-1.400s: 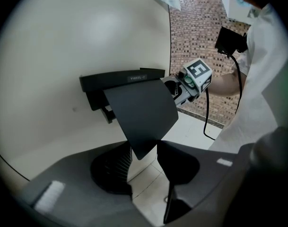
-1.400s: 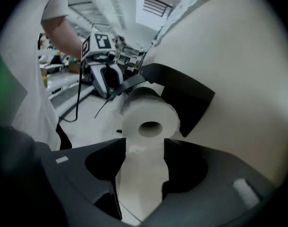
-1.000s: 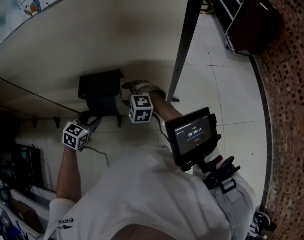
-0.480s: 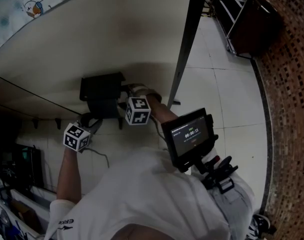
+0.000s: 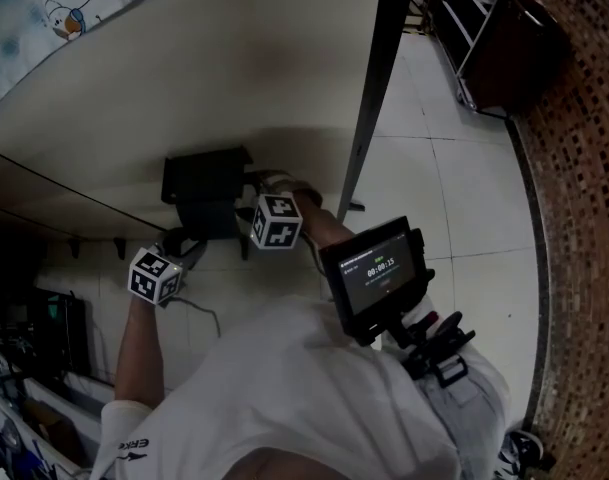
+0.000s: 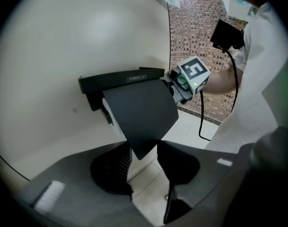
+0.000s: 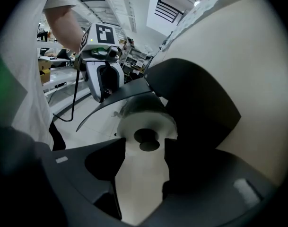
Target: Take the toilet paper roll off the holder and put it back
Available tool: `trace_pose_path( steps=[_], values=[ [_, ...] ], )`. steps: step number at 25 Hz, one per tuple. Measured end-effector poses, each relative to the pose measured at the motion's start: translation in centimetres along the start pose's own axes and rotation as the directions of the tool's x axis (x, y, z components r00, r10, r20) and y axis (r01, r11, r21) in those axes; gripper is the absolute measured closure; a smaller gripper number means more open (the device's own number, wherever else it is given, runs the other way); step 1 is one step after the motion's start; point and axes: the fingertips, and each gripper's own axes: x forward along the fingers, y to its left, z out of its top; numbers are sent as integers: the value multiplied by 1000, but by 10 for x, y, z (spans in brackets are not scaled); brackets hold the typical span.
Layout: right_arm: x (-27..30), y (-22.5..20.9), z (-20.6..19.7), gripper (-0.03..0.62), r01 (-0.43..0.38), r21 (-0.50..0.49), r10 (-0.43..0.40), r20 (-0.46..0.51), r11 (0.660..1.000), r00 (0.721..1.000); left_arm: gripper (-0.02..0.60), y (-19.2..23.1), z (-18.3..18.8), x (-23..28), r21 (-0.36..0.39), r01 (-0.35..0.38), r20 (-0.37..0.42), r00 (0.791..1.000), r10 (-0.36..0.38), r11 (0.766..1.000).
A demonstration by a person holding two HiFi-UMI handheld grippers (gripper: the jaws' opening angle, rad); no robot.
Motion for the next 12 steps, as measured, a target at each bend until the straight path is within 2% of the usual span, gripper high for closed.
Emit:
trace_pose_path(
  steps=[12],
  values=[
    [8, -3, 2, 307, 14, -8, -14, -3, 1000, 1000, 413, 8, -3, 1, -1, 0, -4, 1000, 0, 1000]
  ],
)
